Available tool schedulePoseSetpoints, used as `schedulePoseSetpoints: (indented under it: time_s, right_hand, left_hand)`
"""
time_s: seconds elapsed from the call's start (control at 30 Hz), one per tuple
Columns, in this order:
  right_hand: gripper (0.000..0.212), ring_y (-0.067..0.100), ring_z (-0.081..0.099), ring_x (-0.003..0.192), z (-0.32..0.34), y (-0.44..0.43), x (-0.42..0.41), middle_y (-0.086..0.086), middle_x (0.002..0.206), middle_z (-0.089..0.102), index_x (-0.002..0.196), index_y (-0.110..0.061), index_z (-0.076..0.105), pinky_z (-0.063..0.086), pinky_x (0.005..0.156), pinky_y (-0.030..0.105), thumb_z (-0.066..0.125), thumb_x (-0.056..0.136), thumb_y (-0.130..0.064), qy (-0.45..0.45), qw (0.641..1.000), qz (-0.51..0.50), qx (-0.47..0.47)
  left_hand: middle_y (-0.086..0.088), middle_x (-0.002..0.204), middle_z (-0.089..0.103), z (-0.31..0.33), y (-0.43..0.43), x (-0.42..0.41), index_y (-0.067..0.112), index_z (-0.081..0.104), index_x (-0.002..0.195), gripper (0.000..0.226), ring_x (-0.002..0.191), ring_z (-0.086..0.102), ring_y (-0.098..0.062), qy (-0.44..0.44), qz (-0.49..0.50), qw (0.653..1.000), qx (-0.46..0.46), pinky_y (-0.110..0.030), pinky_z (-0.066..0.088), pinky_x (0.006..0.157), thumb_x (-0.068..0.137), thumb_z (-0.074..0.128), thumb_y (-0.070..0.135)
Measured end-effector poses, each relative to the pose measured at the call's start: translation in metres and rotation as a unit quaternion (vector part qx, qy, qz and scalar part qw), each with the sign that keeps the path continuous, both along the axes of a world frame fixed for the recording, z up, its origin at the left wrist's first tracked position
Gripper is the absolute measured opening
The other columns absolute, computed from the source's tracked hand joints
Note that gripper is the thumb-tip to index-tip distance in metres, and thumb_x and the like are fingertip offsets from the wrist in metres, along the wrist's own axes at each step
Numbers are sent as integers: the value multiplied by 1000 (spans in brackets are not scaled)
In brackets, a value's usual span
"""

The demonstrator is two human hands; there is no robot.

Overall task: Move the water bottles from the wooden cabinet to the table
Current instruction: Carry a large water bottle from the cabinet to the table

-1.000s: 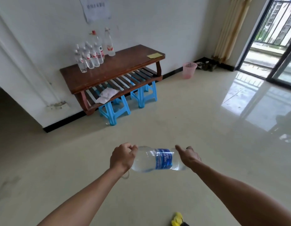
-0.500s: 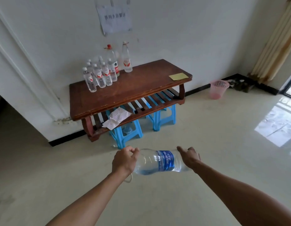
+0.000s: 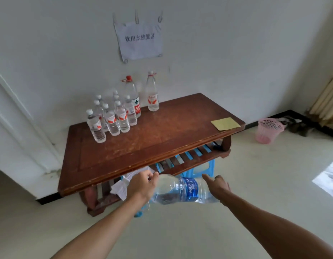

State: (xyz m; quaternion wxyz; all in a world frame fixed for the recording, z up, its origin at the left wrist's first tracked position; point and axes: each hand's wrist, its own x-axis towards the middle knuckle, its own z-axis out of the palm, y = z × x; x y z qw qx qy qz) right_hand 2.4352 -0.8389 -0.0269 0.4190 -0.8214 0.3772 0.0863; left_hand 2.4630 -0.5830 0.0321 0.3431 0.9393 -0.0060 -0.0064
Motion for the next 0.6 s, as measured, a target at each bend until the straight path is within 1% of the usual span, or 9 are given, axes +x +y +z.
schedulePoseSetpoints:
  time_s: [0.1,0.17,0.23,0.37,0.5,0.53,0.6]
  right_hand:
    - [68,33,58,107,18,-12,80,17,119,60,123,-5,52,47,88,39,51,88,-64,-22,1000,-5,-14]
    - [65,34,58,107,26,-18,119,17,118,62,121,-7,54,48,92,40,53,87,-61,-38,999,-11,-9]
    - [66,35,58,108,33,-23,156,17,119,63,121,-7,56,47,94,41,54,85,-63,-47,999,-9,-13]
    - [70,34,58,112,39,-34,253,13,120,64,122,-10,56,43,86,36,49,84,-69,-38,998,28,-50]
    - [79,30,64,101,31,-40,350,7,108,69,119,-15,60,47,83,35,44,74,-78,-40,996,67,-34]
    - [79,29,64,100,27,-43,383,7,108,69,120,-16,60,48,82,35,43,74,-78,-40,996,78,-25]
    - [75,30,62,103,26,-44,435,7,113,67,125,-15,55,45,79,34,46,79,-73,-39,994,97,-12]
  left_hand:
    - [2,56,57,18,-8,82,15,54,63,40,69,61,-26,-16,-6,1000,-2,-33,40,59,89,53,46]
    - [3,54,56,25,-11,121,16,54,61,41,66,61,-26,-17,-12,1000,-5,-34,42,59,88,53,47]
    - [3,54,57,30,-15,155,18,51,58,42,65,62,-24,-16,-18,1000,-13,-33,43,59,87,51,49]
    - [3,56,58,31,-24,236,18,49,58,42,63,60,-22,-23,1,1000,-16,-34,44,60,91,50,45]
    - [5,59,59,27,-30,310,19,54,62,41,63,60,-17,-21,35,999,-14,-34,47,61,91,48,47]
    - [6,60,59,26,-34,335,19,54,63,40,64,60,-16,-19,48,999,-11,-34,46,60,92,48,46]
    - [7,58,55,28,-39,375,21,51,62,39,61,57,-15,-19,65,998,-10,-31,42,57,93,49,45]
